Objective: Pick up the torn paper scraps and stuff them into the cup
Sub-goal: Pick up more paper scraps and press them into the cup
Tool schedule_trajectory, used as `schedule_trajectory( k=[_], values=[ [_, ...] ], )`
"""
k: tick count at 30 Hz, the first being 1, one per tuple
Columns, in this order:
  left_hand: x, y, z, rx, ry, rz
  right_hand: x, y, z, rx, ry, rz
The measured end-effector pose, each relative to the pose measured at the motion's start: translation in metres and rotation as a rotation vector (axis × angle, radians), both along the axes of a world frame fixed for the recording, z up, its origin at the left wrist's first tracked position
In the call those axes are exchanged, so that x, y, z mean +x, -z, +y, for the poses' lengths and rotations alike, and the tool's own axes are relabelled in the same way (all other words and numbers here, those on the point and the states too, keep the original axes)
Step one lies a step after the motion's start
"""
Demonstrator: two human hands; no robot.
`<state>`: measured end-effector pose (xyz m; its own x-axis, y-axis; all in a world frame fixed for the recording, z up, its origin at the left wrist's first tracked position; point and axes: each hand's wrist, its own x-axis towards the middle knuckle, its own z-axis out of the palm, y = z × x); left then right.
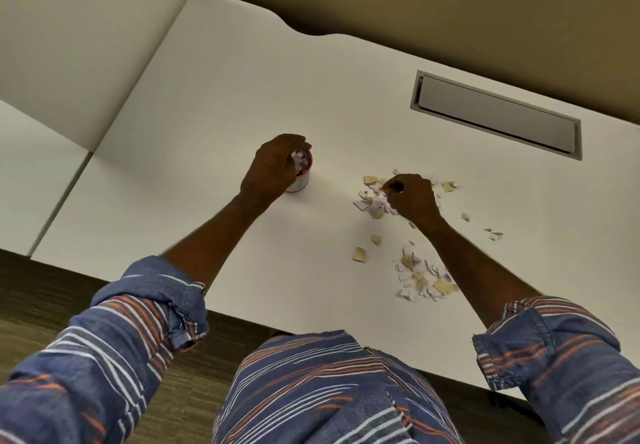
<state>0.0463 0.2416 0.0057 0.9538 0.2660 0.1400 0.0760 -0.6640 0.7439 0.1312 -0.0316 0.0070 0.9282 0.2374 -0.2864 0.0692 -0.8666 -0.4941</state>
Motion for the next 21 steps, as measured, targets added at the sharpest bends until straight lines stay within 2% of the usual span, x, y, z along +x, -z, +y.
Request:
schedule_trajectory(
  k=[8,15,18,21],
  values=[
    [0.005,0.002,0.010,0.087,-0.109,-0.032,-0.003,0.006,-0.018,0.011,0.014,-0.009],
    [0.022,-0.001,0.000,0.284,0.092,0.483,-0.009,0.018,-0.039,0.014,0.057,0.032],
    [0.031,0.004,-0.007,0.236,0.084,0.552,-0.010,0.021,-0.045,0.013,0.081,0.048],
    [0.036,0.009,-0.011,0.283,0.074,0.600,-0.010,0.022,-0.050,0.007,0.089,0.042]
  ],
)
